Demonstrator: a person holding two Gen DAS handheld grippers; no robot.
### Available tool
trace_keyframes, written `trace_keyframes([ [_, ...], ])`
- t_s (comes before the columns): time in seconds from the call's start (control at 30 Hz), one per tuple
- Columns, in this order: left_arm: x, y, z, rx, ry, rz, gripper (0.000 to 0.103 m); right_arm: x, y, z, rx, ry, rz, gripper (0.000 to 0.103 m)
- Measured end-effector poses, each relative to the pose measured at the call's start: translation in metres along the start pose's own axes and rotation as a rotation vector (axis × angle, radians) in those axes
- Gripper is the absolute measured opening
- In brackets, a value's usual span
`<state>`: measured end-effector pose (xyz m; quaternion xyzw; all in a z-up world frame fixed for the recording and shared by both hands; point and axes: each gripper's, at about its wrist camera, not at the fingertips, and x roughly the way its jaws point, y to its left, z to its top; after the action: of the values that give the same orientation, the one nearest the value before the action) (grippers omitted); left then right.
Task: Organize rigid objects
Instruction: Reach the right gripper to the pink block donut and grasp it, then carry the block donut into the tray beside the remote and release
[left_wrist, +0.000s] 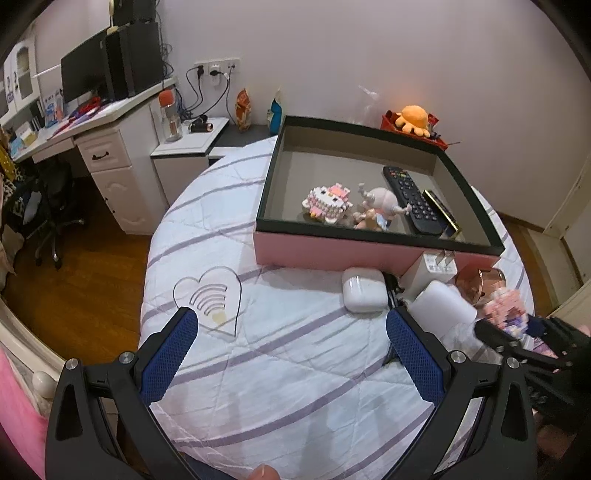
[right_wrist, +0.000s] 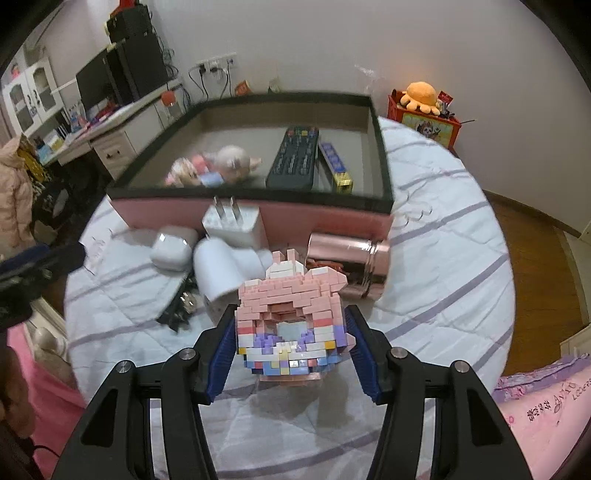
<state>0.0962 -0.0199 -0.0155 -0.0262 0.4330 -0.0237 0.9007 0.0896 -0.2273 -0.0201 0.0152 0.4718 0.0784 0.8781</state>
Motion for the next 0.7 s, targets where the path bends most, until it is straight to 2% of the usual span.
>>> trace_keyframes([
  [0.17, -0.005, -0.001, 0.023, 0.003, -0.047, -0.001, 0.103, -0.021, -0.007, 0.020, 0.014, -0.060, 0.012, 0.057],
  [0.37, 0.005, -0.007, 0.067, 0.020, -0.097, 0.016, 0.103, -0.023, -0.011, 0.067, 0.008, -0.121, -0.007, 0.057],
  [0.5, 0.023, -0.010, 0.095, 0.027, -0.113, 0.012, 0.103, -0.004, -0.014, 0.101, 0.008, -0.126, -0.010, 0.058],
  [0.7, 0.068, -0.020, 0.145, 0.027, -0.104, 0.014, 0.103, 0.047, -0.028, 0.156, 0.029, -0.092, -0.013, 0.057],
])
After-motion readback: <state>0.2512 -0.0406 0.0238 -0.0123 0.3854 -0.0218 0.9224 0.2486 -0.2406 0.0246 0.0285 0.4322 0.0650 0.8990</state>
